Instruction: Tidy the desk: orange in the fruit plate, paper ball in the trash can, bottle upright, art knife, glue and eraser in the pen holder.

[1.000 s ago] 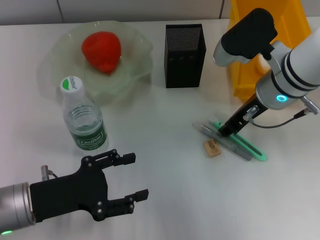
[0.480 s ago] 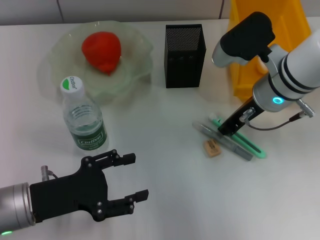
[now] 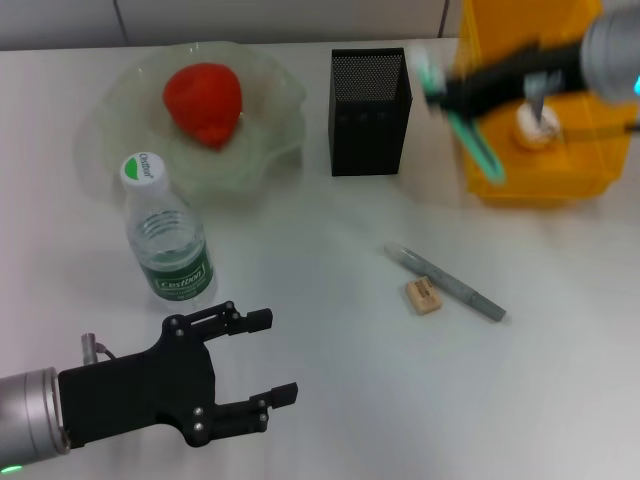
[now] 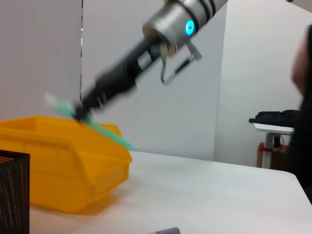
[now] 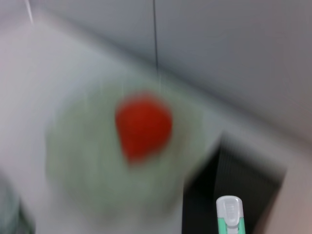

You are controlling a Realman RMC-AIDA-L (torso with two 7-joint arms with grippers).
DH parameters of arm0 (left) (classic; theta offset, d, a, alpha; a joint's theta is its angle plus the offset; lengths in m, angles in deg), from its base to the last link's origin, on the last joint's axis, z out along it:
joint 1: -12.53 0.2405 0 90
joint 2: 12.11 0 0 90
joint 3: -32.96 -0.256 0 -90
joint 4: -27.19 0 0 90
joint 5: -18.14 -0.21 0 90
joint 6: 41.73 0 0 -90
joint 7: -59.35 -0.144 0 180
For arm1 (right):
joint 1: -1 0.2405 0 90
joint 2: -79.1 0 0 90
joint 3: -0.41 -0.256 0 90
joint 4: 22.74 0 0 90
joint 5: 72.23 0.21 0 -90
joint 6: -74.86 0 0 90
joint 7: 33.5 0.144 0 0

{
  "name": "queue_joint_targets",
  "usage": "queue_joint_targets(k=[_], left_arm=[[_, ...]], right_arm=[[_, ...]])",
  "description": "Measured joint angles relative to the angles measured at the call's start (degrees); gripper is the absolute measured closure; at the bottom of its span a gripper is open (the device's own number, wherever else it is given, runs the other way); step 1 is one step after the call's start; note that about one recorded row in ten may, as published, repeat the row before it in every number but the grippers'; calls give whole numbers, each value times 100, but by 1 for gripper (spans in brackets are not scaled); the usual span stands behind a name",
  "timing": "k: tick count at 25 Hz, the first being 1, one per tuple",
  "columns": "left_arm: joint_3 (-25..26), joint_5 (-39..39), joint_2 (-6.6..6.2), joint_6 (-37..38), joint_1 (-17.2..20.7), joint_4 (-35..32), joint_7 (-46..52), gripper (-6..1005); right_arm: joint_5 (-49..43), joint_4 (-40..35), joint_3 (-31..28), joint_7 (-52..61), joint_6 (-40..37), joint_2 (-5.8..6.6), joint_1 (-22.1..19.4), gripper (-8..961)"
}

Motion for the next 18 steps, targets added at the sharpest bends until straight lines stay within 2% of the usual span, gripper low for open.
queue_joint_targets(k=[1, 2, 3, 4, 5, 6, 7, 8, 9, 10, 11, 12, 13, 17, 18], left_arm=[[0, 0, 0, 0, 0, 0, 0, 229], [0, 1, 1, 10, -11, 3, -3, 229], [0, 1, 1, 10, -11, 3, -3, 229], [-1, 0, 1, 14, -15, 8, -3, 229], [-2, 0, 0, 15, -17, 10, -4, 229], [-10, 0, 0, 16, -18, 8, -4, 229], [-31, 0, 1, 17, -19, 0, -5, 229], [-31, 0, 1, 17, -19, 0, -5, 229], [-34, 1, 1, 16, -23, 1, -5, 229], [-35, 1, 0, 12, -25, 5, -6, 229], [-37, 0, 0, 7, -26, 11, -6, 229], [-37, 0, 0, -4, -27, 21, -7, 229], [-37, 0, 0, -4, -27, 21, -7, 229], [-3, 1, 0, -4, -29, 25, -8, 229], [-3, 1, 0, -4, -29, 25, -8, 229]], right_arm=[[0, 0, 0, 0, 0, 0, 0, 771], [796, -17, -10, -794, 885, -3, -341, 768], [796, -17, -10, -794, 885, -3, -341, 765], [1906, 375, 90, -1933, 1886, -1, -553, 762], [1906, 375, 90, -1933, 1886, -1, -553, 760], [2671, 761, 154, -2737, 2338, 0, -575, 757], [3976, 1697, 174, -4120, 2784, 4, -398, 754], [3976, 1697, 174, -4120, 2784, 4, -398, 751], [5418, 2873, 157, -5532, 2870, 11, 47, 749], [5418, 2873, 157, -5532, 2870, 11, 47, 746], [5993, 3429, 154, -6086, 2841, 12, 260, 743], [7075, 4667, 140, -7282, 2770, 24, 768, 741], [7075, 4667, 140, -7282, 2770, 24, 768, 738], [8587, 6640, 82, -9216, 2644, 4, 1671, 727], [8587, 6640, 82, -9216, 2644, 4, 1671, 724]])
